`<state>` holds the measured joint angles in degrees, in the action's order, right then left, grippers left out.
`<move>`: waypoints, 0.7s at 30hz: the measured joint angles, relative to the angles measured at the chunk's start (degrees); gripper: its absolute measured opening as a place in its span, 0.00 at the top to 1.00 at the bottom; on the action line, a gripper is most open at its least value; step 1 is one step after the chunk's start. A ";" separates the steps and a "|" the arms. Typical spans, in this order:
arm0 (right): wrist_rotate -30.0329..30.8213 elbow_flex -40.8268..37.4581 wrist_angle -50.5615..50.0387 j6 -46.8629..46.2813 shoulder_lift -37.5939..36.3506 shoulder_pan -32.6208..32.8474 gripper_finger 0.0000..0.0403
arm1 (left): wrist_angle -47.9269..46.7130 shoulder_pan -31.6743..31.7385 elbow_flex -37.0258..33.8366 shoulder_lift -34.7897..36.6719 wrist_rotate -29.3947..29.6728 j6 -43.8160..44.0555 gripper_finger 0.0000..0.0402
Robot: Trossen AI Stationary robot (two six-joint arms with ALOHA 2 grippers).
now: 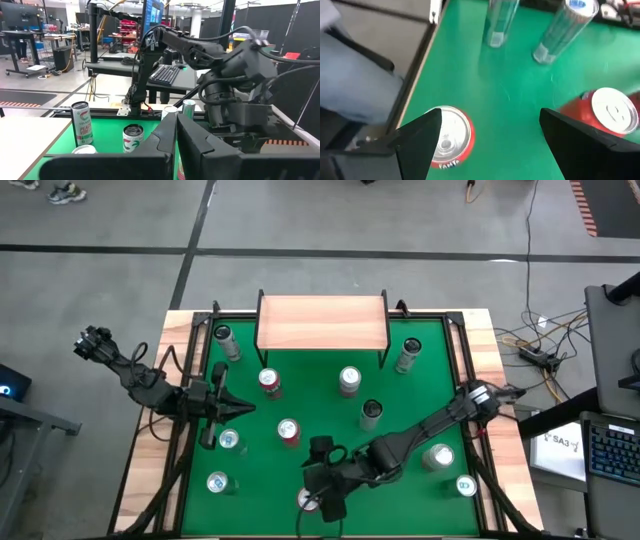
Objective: Place canned beverage on shelf
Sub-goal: Put the bottom orange soda can on the shelf
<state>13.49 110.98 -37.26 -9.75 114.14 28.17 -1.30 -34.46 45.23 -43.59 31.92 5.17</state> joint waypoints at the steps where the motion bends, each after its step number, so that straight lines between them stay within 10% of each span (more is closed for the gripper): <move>1: -0.06 2.26 -2.77 -0.45 1.06 0.04 0.18 | 0.00 0.00 0.00 -0.04 0.00 0.04 1.00; 21: -7.51 11.66 -10.87 -10.09 6.85 0.05 0.18 | 0.00 0.00 0.00 -0.13 0.00 0.24 1.00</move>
<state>5.98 122.64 -48.13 -19.84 120.99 28.23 -1.30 -34.46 45.23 -43.72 31.92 5.41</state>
